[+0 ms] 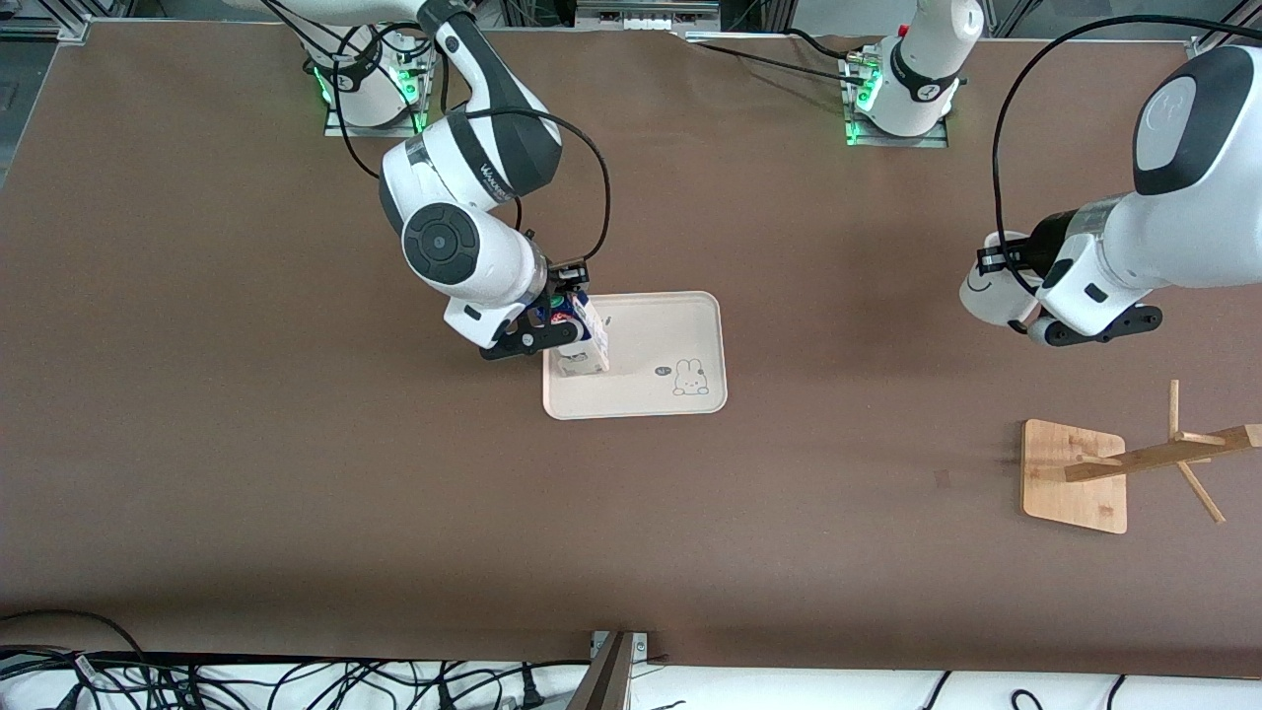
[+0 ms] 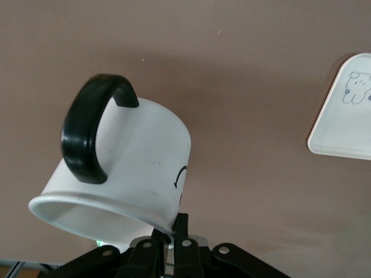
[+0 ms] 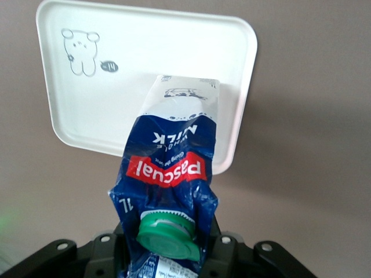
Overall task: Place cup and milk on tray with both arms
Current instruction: 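Lower the milk carton onto the tray and open the right gripper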
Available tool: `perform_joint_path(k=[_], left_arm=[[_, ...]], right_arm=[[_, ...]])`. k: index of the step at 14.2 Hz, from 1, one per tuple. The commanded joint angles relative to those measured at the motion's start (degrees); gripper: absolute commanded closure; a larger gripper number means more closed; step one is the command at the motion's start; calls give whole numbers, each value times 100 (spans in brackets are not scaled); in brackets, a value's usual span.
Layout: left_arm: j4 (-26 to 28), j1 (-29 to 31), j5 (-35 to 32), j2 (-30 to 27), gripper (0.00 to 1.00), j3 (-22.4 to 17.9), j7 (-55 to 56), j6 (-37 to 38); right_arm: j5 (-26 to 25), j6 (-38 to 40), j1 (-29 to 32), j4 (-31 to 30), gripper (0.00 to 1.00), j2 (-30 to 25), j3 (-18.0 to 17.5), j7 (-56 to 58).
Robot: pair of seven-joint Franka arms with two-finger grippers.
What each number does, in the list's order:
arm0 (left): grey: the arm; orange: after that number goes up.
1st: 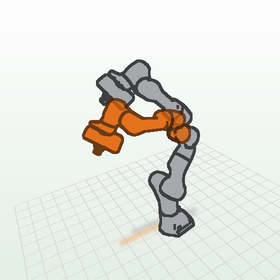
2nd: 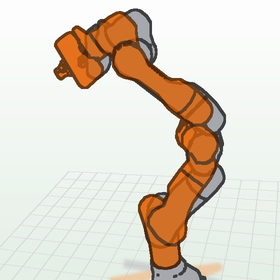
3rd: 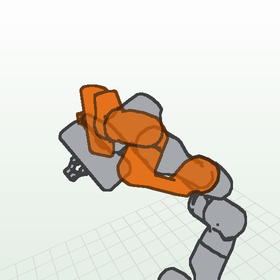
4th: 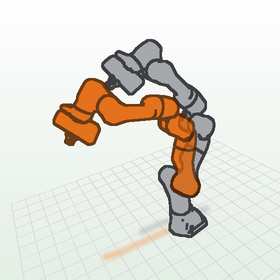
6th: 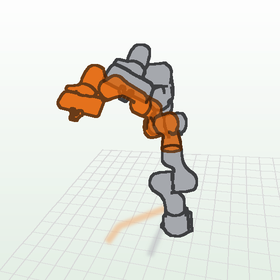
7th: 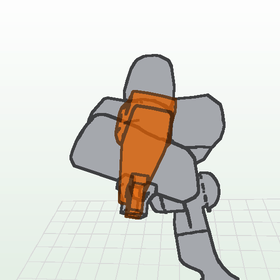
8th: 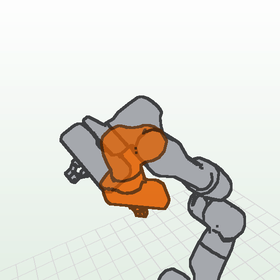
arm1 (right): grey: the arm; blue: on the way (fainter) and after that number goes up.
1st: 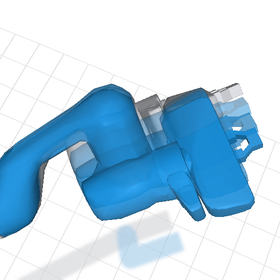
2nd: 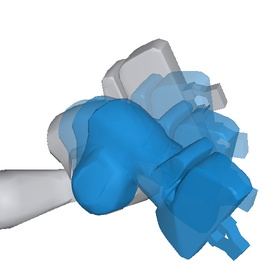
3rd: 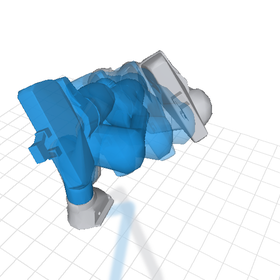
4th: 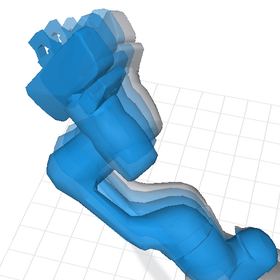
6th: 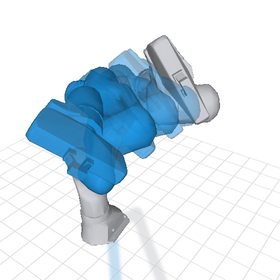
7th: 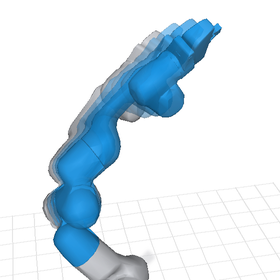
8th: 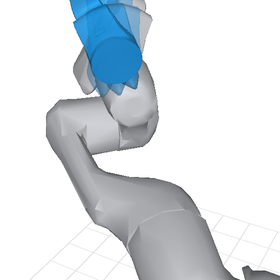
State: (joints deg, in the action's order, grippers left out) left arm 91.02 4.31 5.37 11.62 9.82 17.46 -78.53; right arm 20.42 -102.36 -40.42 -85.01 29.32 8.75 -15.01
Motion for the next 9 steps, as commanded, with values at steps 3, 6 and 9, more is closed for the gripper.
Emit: perform_joint_path(k=[3,6,9], left_arm=[[-339,-18,-115,130,100,-7,-24,312],[-427,17,-123,139,100,-42,-41,391],[-541,43,-123,183,100,-60,-41,391]], right_arm=[[191,594,17,46,49,-32,91,-73],[173,463,-27,55,49,240,83,-125],[199,-134,-54,63,49,320,56,-99]])
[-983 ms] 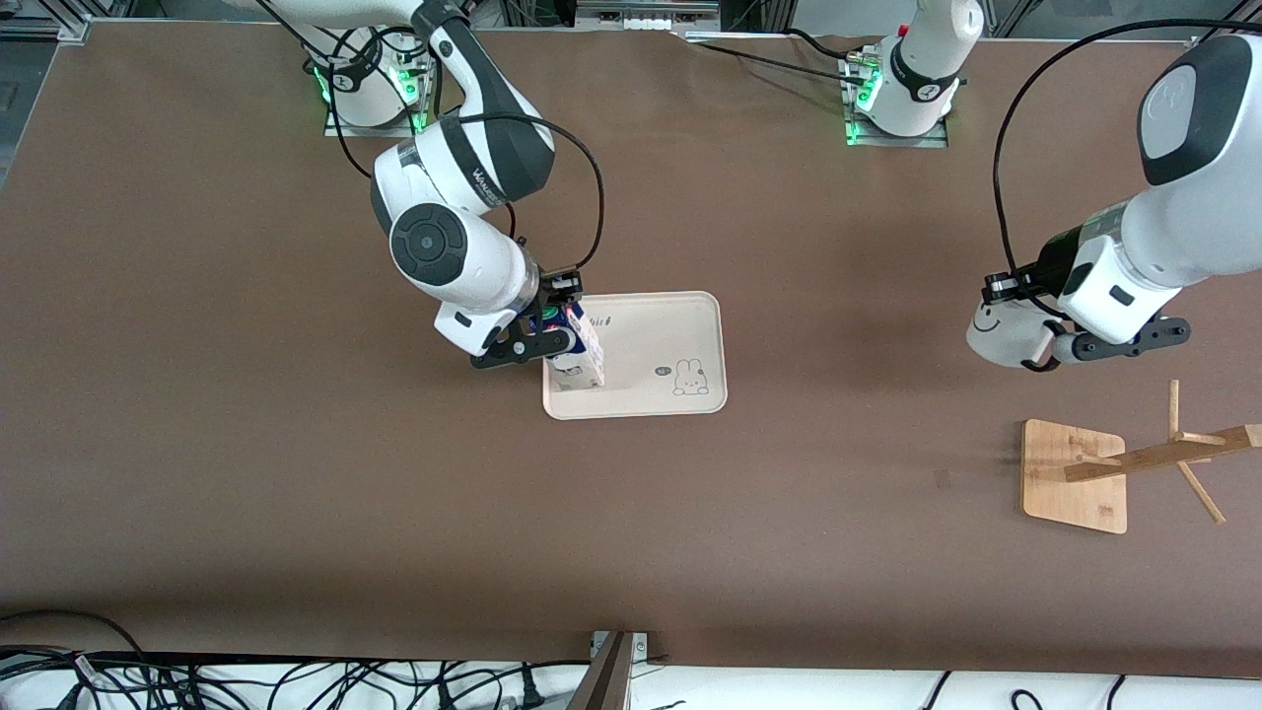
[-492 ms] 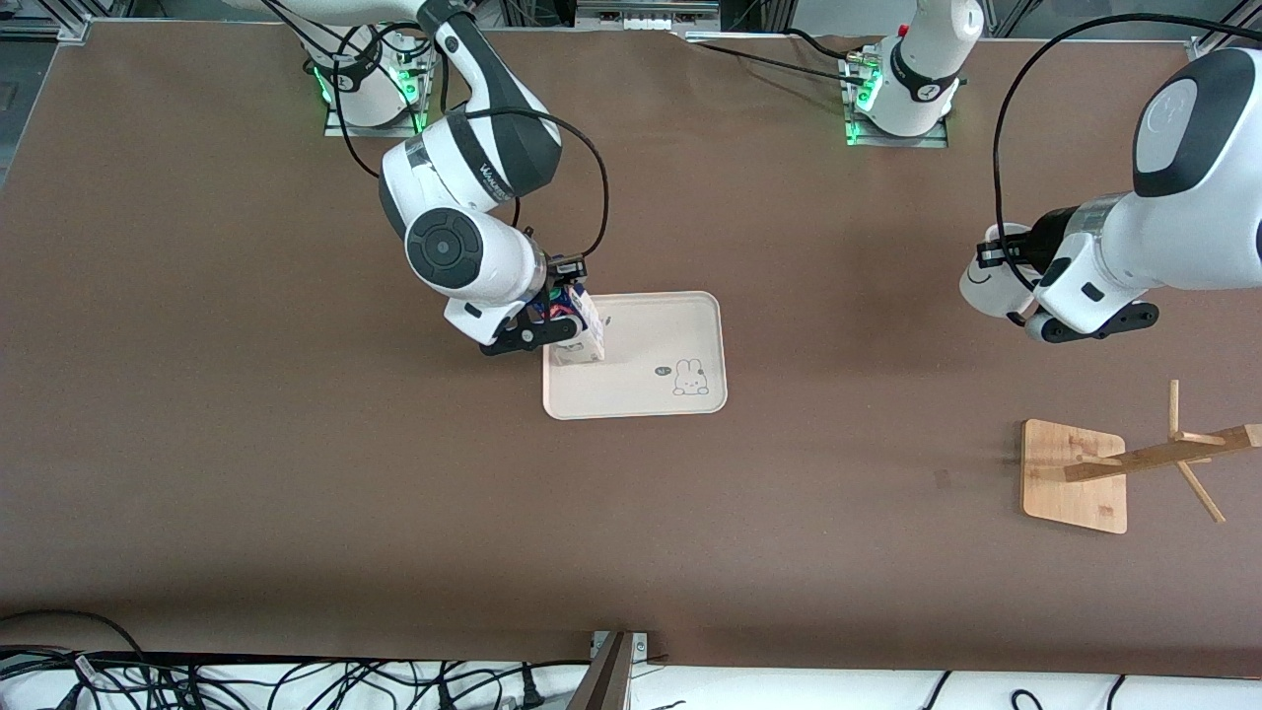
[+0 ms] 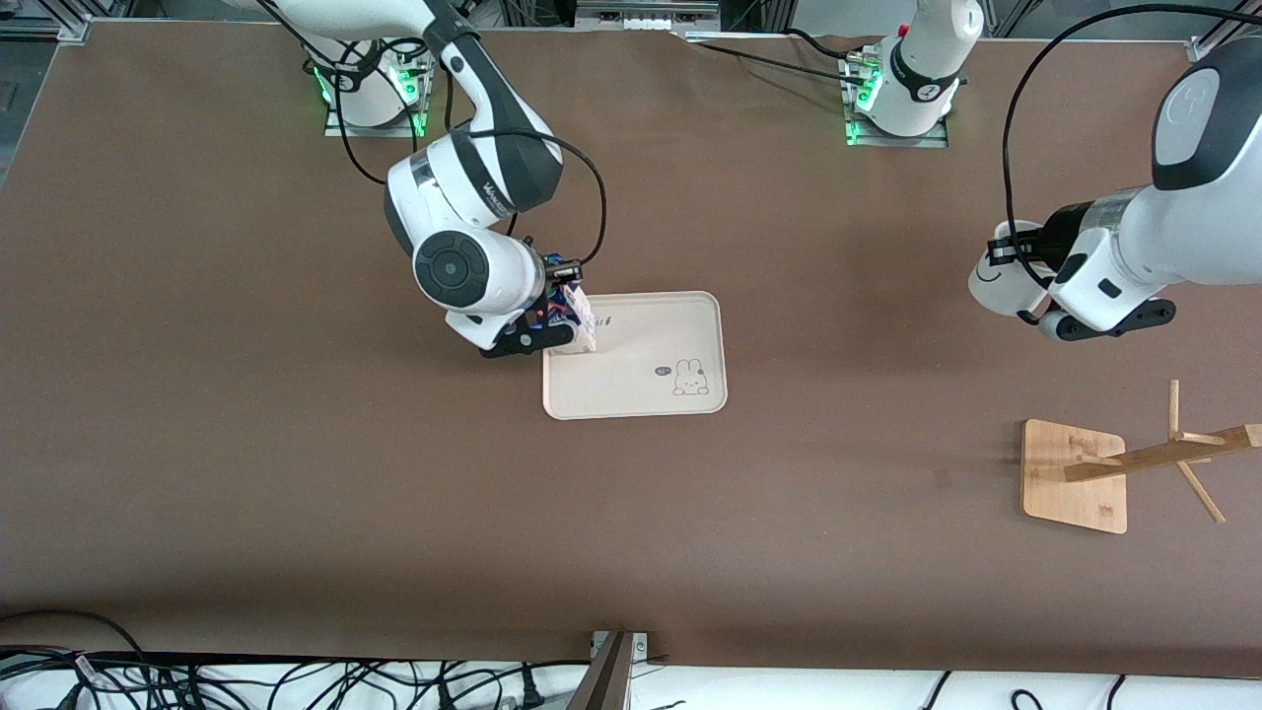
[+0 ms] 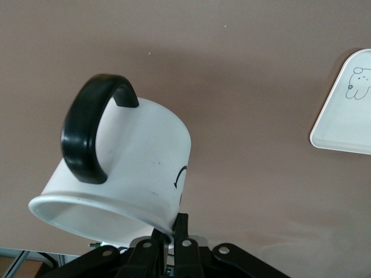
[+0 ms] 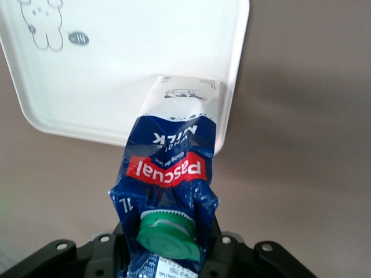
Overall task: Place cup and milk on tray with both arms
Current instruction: 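Lower the milk carton onto the tray and open the right gripper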
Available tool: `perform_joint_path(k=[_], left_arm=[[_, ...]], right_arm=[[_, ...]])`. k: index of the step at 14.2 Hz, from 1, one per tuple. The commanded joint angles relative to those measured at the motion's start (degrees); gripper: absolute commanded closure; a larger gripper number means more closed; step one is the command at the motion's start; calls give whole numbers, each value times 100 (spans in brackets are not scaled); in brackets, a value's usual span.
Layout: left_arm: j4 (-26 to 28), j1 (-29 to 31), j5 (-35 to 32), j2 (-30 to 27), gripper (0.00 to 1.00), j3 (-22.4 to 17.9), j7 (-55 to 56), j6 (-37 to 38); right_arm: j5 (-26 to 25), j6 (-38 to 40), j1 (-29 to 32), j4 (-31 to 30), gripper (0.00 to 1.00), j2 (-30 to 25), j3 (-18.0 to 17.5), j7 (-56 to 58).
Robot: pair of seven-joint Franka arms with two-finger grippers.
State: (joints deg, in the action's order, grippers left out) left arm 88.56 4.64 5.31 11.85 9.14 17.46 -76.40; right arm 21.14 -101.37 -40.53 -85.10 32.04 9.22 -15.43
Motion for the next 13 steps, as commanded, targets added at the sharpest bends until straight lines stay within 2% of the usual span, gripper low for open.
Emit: perform_joint_path(k=[1,3,5,6,7,13], left_arm=[[-295,11,-118,159,100,8,-41,178],[-295,2,-118,159,100,8,-41,187],[-295,2,-118,159,100,8,-41,187],[-295,2,-118,151,100,8,-41,187],[-295,2,-118,159,100,8,-41,187],[-278,2,-110,159,100,8,-41,187]], right_arm=[[127,-286,-43,72,49,65,10,-48],[136,-400,-43,133,49,100,1,-48],[363,-401,-43,265,49,179,10,-48],[364,-418,-43,265,46,180,10,-48],[364,-419,-43,265,2,180,10,-74],[303,-419,-105,274,0,303,27,-57]])
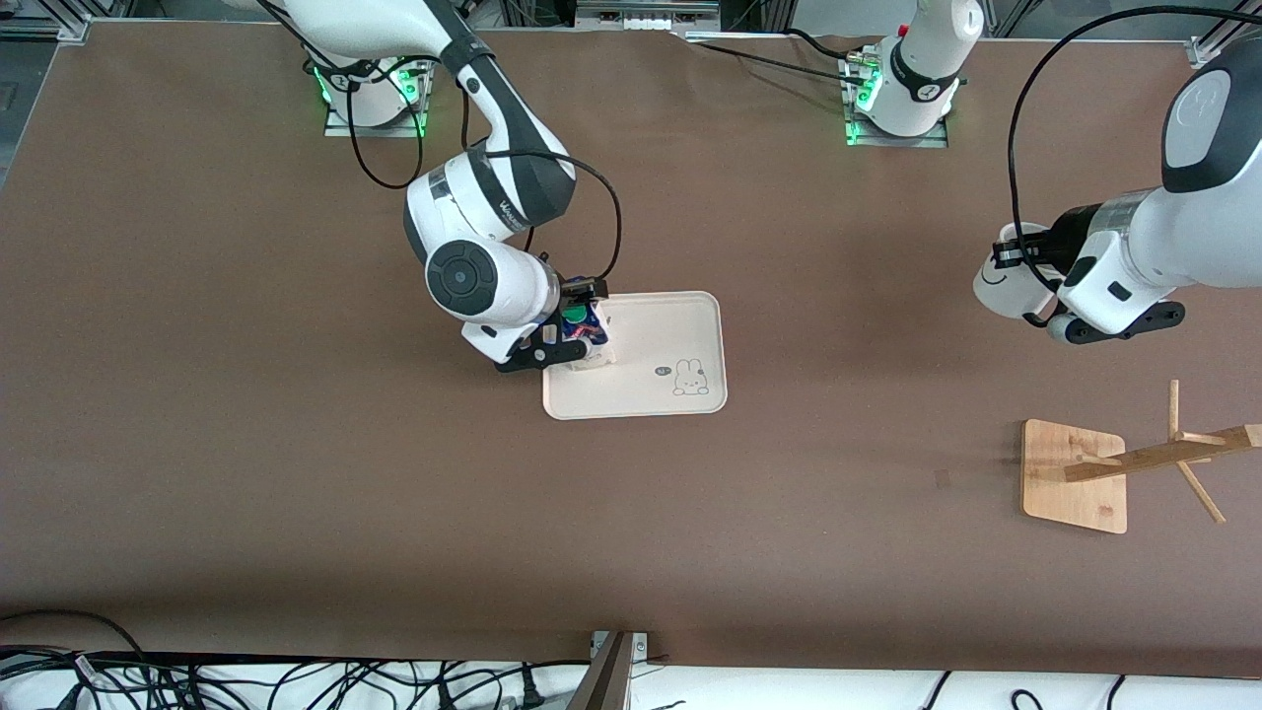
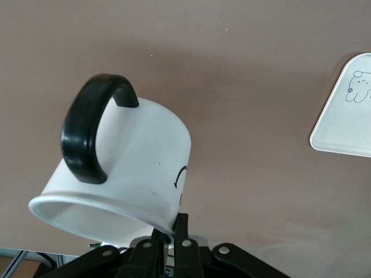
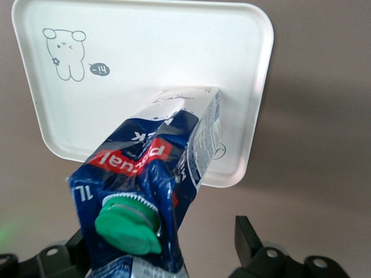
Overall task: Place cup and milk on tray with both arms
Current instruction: 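Lower the milk carton onto the tray and open the right gripper, then withdraw the right gripper while the left gripper carries the mug over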
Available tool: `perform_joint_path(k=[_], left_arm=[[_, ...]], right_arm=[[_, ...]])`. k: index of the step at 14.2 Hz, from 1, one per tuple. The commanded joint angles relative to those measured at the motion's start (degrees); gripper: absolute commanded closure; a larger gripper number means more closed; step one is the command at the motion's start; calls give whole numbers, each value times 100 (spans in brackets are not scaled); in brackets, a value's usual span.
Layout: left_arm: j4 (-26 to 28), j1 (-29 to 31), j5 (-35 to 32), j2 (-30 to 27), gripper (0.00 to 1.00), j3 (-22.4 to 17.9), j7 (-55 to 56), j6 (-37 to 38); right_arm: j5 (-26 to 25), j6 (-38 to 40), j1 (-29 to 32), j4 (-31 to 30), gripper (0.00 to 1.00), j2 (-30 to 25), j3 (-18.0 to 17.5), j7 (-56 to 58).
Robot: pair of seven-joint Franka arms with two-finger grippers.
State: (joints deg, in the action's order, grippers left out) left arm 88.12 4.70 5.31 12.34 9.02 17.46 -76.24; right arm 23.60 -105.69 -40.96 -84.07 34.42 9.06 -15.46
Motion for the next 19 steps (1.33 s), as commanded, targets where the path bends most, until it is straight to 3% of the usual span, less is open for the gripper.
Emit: perform_joint_path(k=[1,7,10,13,15,19], left_arm=[[-243,-13,-109,111,100,21,-40,171],[-243,-22,-118,111,100,21,-40,188],[-234,-136,-101,119,100,91,29,179],[-356,-837,-48,565,100,91,834,109],[-1153,-1373,-48,1293,100,82,1407,47],[-2526,-2227,5,2674,100,82,2682,-258]], right_arm=[[57,66,-70,172,0,-13,52,-54],[-223,864,-202,409,0,-637,113,-300],[-1091,1243,-167,480,0,-1295,157,-1133],[-1287,1727,-149,497,0,-1709,1033,-1118],[-1314,1763,-149,689,0,-1798,1604,-1039],[-1279,1710,-88,822,0,-1754,2397,-328]])
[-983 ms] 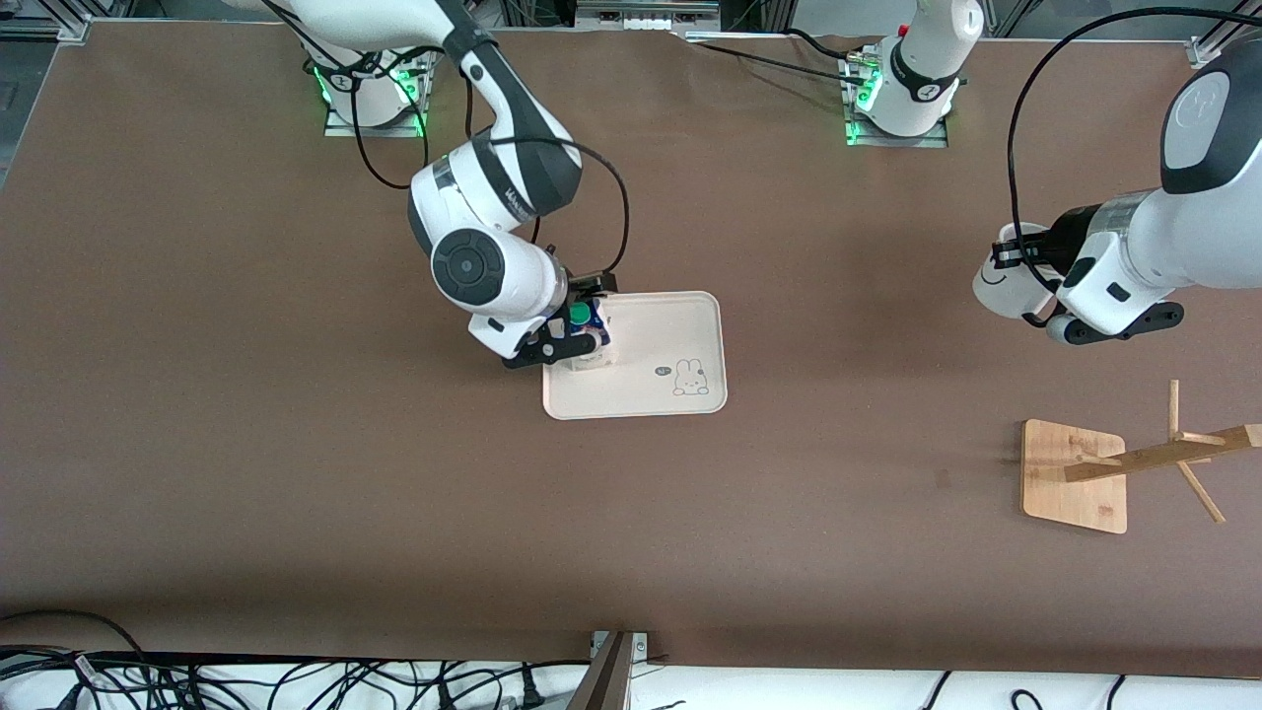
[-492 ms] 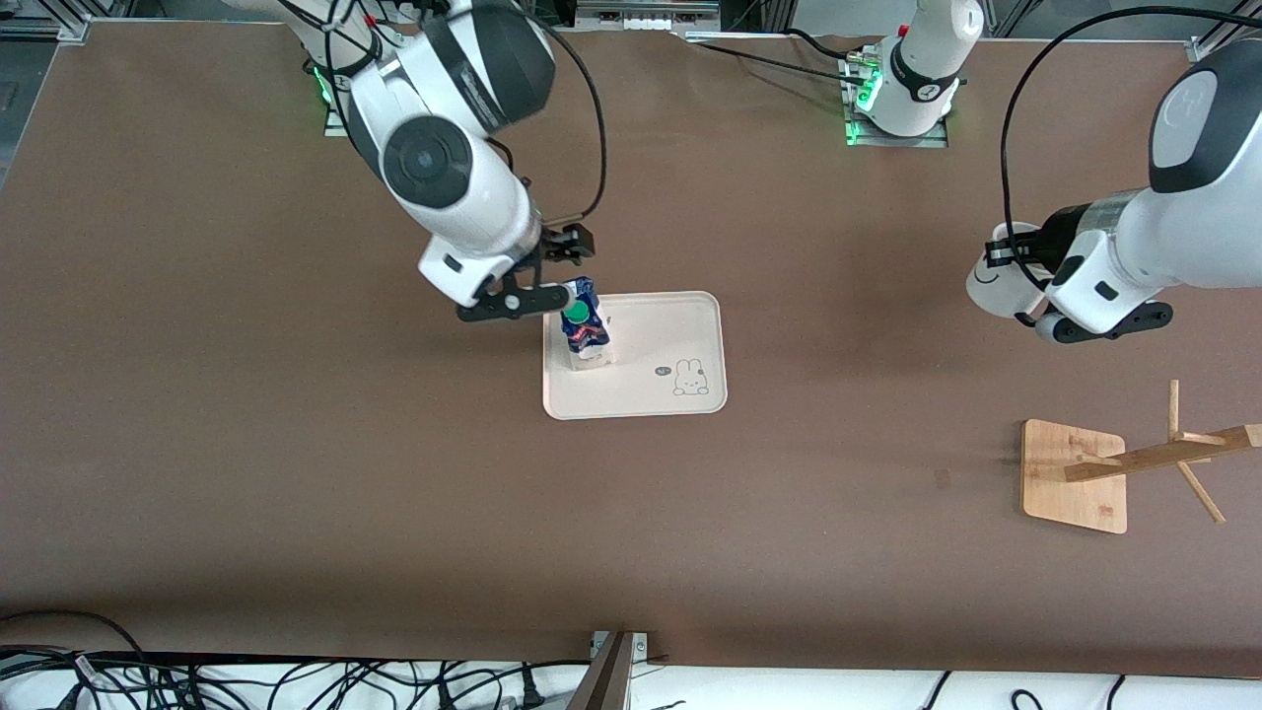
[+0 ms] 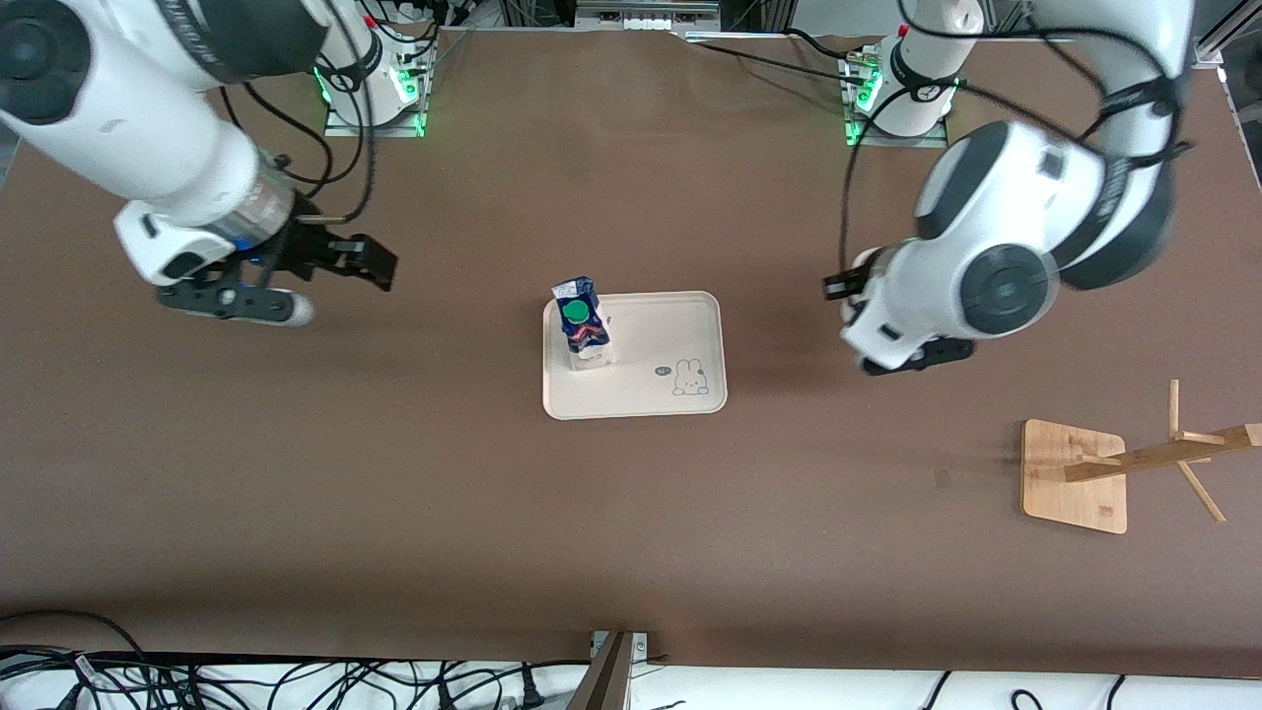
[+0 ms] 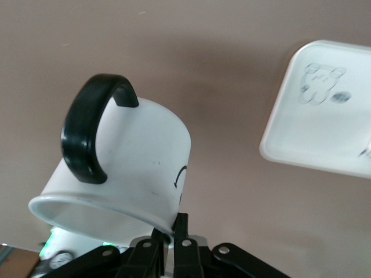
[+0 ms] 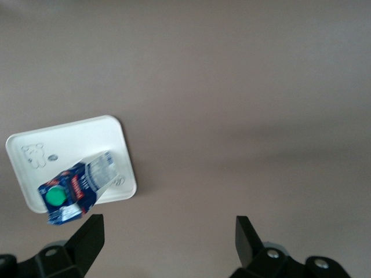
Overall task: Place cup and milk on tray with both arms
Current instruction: 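Withdraw the right gripper while the left gripper carries the mug over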
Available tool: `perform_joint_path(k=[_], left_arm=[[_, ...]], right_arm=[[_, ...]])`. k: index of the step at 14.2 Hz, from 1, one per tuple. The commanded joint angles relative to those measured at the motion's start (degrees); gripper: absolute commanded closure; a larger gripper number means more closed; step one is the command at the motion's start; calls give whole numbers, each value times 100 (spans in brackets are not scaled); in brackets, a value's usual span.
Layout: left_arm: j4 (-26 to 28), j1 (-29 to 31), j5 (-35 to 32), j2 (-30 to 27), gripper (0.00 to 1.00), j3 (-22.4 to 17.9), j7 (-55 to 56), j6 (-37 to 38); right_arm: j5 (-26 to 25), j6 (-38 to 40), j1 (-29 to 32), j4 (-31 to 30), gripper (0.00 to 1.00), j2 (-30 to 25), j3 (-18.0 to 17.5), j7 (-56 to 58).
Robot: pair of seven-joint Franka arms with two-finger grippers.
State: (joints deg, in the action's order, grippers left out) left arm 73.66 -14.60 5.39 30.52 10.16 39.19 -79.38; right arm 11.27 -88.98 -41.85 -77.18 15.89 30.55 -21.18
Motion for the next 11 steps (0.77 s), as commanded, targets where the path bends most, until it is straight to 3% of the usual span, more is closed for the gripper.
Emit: perform_joint_path(k=[1,4,8,9,11], left_arm=[[-1108,-489,111,1024,100,-31,641,-259],[-1056,-789,1346,1490,100,-31,984,-1235],[-1047,-1123,1518,1921,100,-40,1108,-1762],[-1056,-1272,1518,2123,100,-40,1134,-2008],[-1021,-1396,1501,2256,100,-84,1143,-2081]], right_arm=[[-38,39,98,133,0,107,311,420],[-37,-40,589,133,0,265,294,1174],[-55,-58,1580,124,0,318,198,2098],[-64,-49,1914,107,0,301,32,2265],[-177,-110,2783,72,0,274,-660,2346]])
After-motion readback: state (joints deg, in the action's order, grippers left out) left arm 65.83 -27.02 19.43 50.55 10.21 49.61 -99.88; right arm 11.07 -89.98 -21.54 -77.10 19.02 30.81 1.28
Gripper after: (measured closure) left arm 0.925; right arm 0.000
